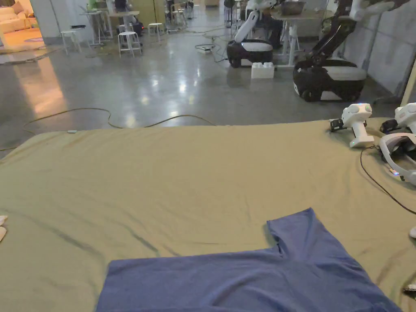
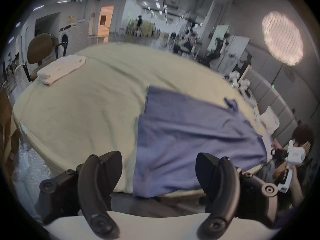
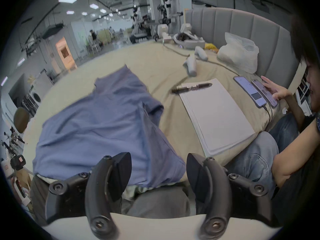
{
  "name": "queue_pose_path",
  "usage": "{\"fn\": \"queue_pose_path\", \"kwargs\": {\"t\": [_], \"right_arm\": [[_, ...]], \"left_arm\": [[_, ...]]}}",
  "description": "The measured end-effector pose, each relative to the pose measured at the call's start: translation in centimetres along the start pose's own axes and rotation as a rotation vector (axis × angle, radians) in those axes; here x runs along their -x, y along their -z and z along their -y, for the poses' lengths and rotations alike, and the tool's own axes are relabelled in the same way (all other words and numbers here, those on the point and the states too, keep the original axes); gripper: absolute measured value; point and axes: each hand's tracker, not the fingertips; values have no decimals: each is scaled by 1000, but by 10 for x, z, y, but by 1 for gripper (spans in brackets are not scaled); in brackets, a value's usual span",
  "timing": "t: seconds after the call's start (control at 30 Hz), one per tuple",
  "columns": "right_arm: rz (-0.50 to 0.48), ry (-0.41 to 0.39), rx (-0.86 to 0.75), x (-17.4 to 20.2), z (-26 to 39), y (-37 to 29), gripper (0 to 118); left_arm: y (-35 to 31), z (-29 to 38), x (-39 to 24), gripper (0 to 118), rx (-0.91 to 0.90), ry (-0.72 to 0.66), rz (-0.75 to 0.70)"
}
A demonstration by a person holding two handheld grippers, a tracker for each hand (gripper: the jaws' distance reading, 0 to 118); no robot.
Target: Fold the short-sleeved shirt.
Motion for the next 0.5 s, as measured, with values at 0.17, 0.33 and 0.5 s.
{"fn": "queue_pose_path", "kwargs": {"t": [0.17, 0.33, 0.5], "right_arm": [[-137, -21, -276, 18, -11, -64, 74], [-216, -73, -504, 51, -22, -122, 88], [-258, -231, -600, 89, -35, -165, 77]], "left_arm": [[-68, -27, -25, 93, -245, -166, 169], [-126, -42, -83, 93, -366, -154, 314], [-167, -40, -126, 79, -559, 10, 223]]}}
